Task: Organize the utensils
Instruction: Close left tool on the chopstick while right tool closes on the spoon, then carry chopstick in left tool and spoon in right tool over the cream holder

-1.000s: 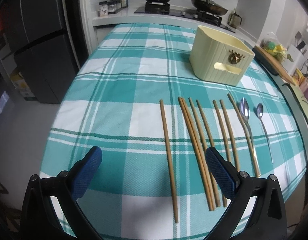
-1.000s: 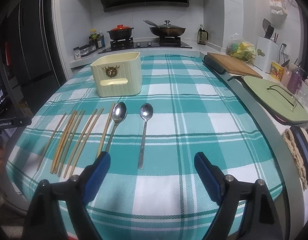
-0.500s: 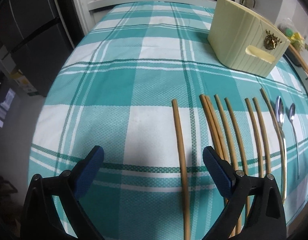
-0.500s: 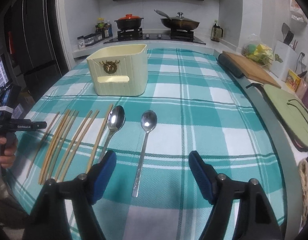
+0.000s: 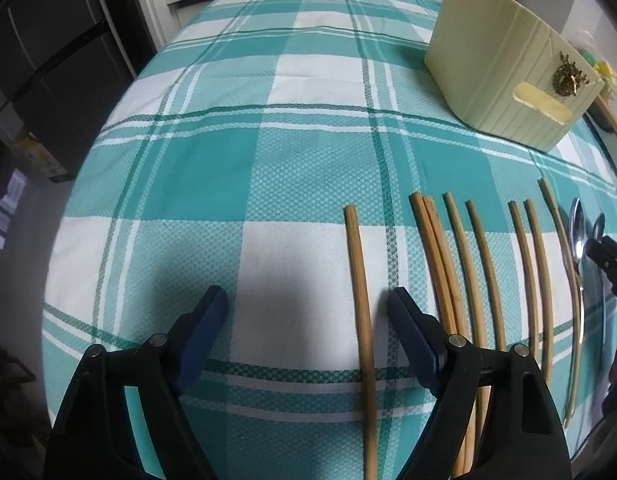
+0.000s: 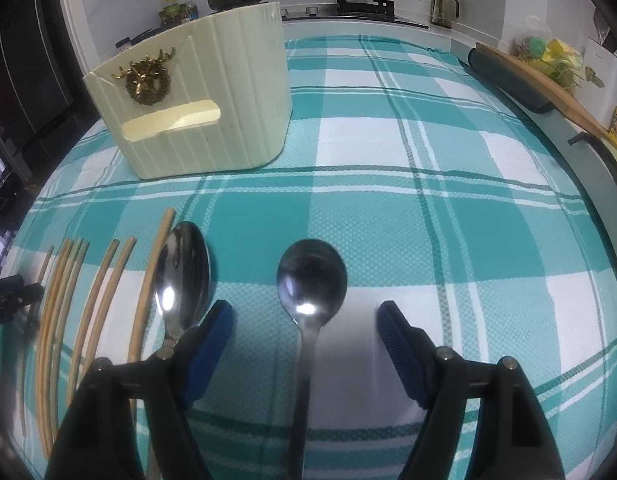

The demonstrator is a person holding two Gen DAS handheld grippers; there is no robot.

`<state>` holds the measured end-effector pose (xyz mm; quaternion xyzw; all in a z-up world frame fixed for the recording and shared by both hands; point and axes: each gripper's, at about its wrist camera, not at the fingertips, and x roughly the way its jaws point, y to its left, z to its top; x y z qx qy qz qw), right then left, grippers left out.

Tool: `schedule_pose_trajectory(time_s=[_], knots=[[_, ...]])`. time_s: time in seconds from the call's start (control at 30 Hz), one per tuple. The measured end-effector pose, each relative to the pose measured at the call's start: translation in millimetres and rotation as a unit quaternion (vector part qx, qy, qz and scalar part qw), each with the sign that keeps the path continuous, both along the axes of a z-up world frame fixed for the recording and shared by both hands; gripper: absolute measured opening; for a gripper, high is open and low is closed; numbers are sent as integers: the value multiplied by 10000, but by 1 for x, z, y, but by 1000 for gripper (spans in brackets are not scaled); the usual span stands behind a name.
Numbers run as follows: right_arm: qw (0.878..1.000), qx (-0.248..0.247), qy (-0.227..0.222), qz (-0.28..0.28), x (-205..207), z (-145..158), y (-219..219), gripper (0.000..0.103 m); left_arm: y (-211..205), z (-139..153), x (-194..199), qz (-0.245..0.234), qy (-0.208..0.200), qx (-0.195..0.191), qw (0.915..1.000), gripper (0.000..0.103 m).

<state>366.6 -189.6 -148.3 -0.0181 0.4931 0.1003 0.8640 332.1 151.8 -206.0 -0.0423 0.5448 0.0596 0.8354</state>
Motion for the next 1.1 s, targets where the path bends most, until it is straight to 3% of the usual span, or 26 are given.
schedule_pose_trajectory(time_s=[0.03, 0.1, 0.13, 0.23, 0.3, 0.47, 0.6, 0.9, 1.1], knots=[[10000, -42, -32, -7, 2, -1, 1, 76, -2, 1, 1, -31, -13, 5, 10000, 78], [9999, -128, -103, -16, 4, -1, 4, 71, -6, 3, 3, -126, -40, 8, 9999, 58], [9996, -222, -162, -33, 5, -2, 4, 63, -9, 4, 4, -191, -57, 16, 9998, 51], [9990, -311, -322, -45, 7, -1, 2, 39, -19, 5, 4, -337, -103, 6, 9994, 16], [9990, -279, -357, -65, 8, 0, -1, 36, -25, 5, 4, -356, -122, 80, 9993, 6], [9992, -109, -380, -82, 9, 3, -6, 36, -23, 11, 1, -177, -202, -110, 9996, 4], [9982, 169, -553, -135, 1, 18, -15, 36, -15, 37, -13, -37, -576, -180, 9982, 4], [9901, 746, -1184, 110, -41, 90, -33, 36, -8, 123, -57, -38, -1579, -520, 9861, 4], [9808, 917, -1691, 317, -70, 135, -34, 36, -22, 159, -77, -271, -1975, -644, 9778, 4]])
